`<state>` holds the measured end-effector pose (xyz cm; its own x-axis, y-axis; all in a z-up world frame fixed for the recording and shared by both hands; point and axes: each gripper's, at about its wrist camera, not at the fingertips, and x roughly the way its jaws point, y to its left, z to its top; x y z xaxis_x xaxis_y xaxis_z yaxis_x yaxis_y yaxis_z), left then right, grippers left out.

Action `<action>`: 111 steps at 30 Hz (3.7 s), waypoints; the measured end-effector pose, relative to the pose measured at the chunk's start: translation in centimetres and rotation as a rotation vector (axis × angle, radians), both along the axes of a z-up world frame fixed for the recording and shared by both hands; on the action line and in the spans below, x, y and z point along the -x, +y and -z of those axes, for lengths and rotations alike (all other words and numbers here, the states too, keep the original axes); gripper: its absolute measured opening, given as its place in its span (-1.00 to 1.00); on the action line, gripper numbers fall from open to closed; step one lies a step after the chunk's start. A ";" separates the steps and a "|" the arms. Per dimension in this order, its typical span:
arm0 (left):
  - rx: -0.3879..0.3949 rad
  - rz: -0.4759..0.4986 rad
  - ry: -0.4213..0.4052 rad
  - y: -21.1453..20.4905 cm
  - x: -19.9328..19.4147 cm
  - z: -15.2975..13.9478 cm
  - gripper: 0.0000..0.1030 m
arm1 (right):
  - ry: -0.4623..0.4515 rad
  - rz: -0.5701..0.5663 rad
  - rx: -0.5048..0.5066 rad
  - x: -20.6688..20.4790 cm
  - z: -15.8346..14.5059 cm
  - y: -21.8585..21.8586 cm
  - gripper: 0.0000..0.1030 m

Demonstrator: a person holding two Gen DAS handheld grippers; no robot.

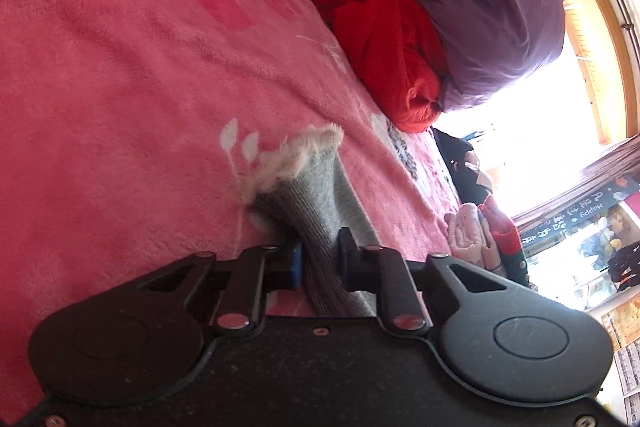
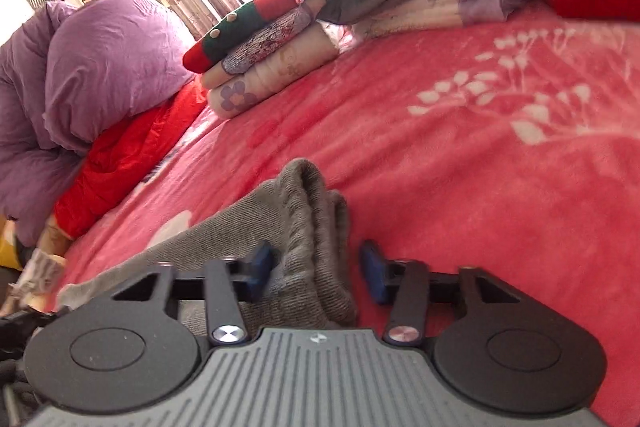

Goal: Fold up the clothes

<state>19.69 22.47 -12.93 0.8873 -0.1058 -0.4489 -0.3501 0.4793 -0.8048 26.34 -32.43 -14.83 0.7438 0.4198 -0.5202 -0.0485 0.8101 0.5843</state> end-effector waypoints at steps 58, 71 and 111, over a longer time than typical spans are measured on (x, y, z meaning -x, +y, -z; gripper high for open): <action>-1.510 0.742 -0.310 -37.5 5.5 -2.6 -0.76 | 0.123 -0.030 -0.582 3.5 2.5 -5.1 -0.09; -1.155 0.838 -0.319 -30.3 7.1 -8.1 -0.18 | -0.205 -0.076 -0.218 4.8 -4.1 -2.6 -0.10; -0.370 0.552 -0.028 -15.7 1.1 -3.7 0.40 | -0.227 -0.083 0.242 10.2 -4.2 3.2 0.78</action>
